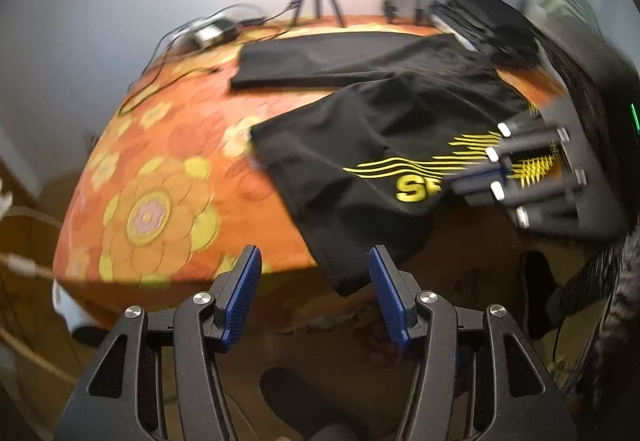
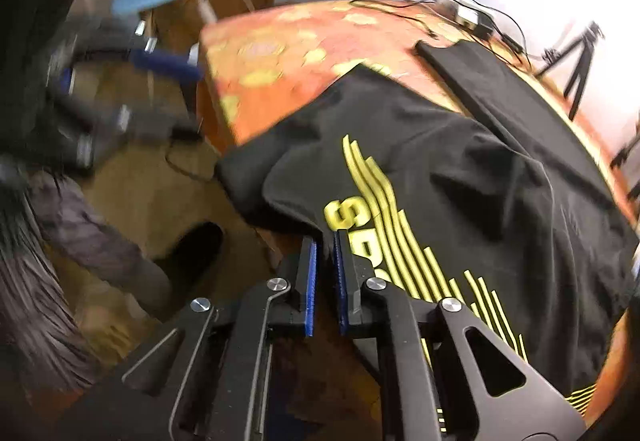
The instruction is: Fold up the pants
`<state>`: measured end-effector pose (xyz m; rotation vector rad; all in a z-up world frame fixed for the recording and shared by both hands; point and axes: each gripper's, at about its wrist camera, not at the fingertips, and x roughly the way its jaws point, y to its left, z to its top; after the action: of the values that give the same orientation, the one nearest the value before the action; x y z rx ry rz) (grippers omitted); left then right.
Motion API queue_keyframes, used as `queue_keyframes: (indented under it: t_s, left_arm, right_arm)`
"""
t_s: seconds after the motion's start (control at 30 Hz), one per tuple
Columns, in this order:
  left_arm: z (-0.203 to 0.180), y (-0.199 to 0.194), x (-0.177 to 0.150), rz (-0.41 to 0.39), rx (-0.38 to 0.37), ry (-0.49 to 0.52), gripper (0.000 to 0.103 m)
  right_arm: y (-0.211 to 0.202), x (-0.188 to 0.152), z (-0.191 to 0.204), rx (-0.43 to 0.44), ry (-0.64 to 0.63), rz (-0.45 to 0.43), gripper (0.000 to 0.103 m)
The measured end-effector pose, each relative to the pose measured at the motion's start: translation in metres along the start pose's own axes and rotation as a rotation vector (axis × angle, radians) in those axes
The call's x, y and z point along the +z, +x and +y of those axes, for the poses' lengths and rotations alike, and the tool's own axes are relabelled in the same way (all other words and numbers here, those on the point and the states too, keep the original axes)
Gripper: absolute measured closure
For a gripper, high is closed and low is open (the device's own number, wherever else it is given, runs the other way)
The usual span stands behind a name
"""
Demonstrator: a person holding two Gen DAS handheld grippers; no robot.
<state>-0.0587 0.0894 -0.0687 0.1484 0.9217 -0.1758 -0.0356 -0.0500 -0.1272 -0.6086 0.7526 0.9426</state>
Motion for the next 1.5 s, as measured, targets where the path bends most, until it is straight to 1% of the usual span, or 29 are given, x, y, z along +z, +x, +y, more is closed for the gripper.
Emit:
queue_keyframes:
  t_s: [0.07, 0.2, 0.3, 0.37, 0.47, 0.5, 0.53, 0.57, 0.6, 0.63, 0.7, 0.8, 0.83, 0.87, 0.9, 0.93, 0.97, 1.03, 1.1, 1.17, 1.33, 1.5]
  left_arm:
    - [-0.011, 0.003, 0.003, -0.007, -0.004, 0.064, 0.048]
    - [-0.033, 0.015, 0.009, 0.003, -0.011, 0.167, 0.048]
    - [-0.045, 0.026, 0.011, 0.022, -0.030, 0.202, 0.048]
    - [-0.053, 0.036, 0.012, 0.037, -0.026, 0.227, 0.048]
    - [-0.055, 0.048, 0.014, 0.061, -0.031, 0.210, 0.048]
    - [-0.055, 0.052, 0.015, 0.068, -0.020, 0.209, 0.048]
    - [-0.054, 0.057, 0.015, 0.075, -0.005, 0.210, 0.050]
    - [-0.053, 0.059, 0.015, 0.074, -0.012, 0.206, 0.067]
    - [-0.050, 0.059, 0.016, 0.066, -0.040, 0.188, 0.081]
    - [-0.046, 0.060, 0.018, 0.074, -0.046, 0.163, 0.097]
    - [-0.037, 0.057, 0.019, 0.054, -0.063, 0.111, 0.097]
    - [-0.021, 0.045, 0.024, 0.004, -0.080, 0.033, 0.099]
    - [-0.016, 0.039, 0.026, -0.019, -0.077, 0.017, 0.099]
    - [-0.014, 0.035, 0.027, -0.036, -0.074, 0.008, 0.099]
    - [-0.011, 0.032, 0.028, -0.052, -0.072, 0.000, 0.099]
    - [-0.008, 0.028, 0.030, -0.067, -0.072, -0.009, 0.099]
    - [-0.006, 0.025, 0.031, -0.081, -0.068, -0.016, 0.099]
    - [0.000, 0.020, 0.034, -0.106, -0.069, -0.030, 0.099]
    - [0.003, 0.017, 0.035, -0.127, -0.070, -0.040, 0.099]
    - [0.005, 0.020, 0.038, -0.131, -0.074, -0.045, 0.099]
    - [0.006, 0.019, 0.041, -0.148, -0.073, -0.055, 0.100]
    - [0.012, 0.010, 0.050, -0.194, -0.072, -0.094, 0.100]
  right_arm:
    - [-0.003, 0.006, -0.015, 0.024, 0.069, -0.013, 0.095]
    - [-0.002, 0.015, -0.035, 0.059, 0.161, -0.018, 0.096]
    - [0.001, 0.019, -0.045, 0.086, 0.215, -0.019, 0.096]
    - [0.002, 0.021, -0.052, 0.101, 0.244, -0.018, 0.096]
    - [0.002, 0.021, -0.058, 0.113, 0.274, -0.023, 0.096]
    - [0.001, 0.022, -0.060, 0.116, 0.281, -0.025, 0.096]
    - [0.001, 0.022, -0.061, 0.121, 0.290, -0.027, 0.096]
    - [0.000, 0.020, -0.063, 0.126, 0.297, -0.029, 0.096]
    - [-0.002, 0.020, -0.064, 0.131, 0.304, -0.031, 0.096]
    - [-0.003, 0.018, -0.064, 0.133, 0.308, -0.033, 0.096]
    - [-0.005, 0.017, -0.065, 0.137, 0.309, -0.034, 0.096]
    - [-0.010, 0.012, -0.064, 0.150, 0.308, -0.038, 0.096]
    - [-0.013, 0.010, -0.064, 0.151, 0.310, -0.043, 0.094]
    - [-0.017, 0.007, -0.065, 0.153, 0.311, -0.045, 0.090]
    - [-0.023, 0.004, -0.066, 0.146, 0.308, -0.053, 0.087]
    - [-0.028, 0.000, -0.067, 0.133, 0.301, -0.062, 0.074]
    - [-0.035, -0.005, -0.068, 0.109, 0.289, -0.072, 0.057]
    - [-0.049, -0.016, -0.067, 0.058, 0.258, -0.085, 0.041]
    - [-0.063, -0.030, -0.065, 0.020, 0.210, -0.081, 0.040]
    - [-0.074, -0.047, -0.064, -0.032, 0.169, -0.065, 0.039]
    - [-0.079, -0.092, -0.063, -0.133, 0.087, 0.026, 0.039]
    - [-0.071, -0.107, -0.058, -0.184, 0.033, 0.083, 0.039]
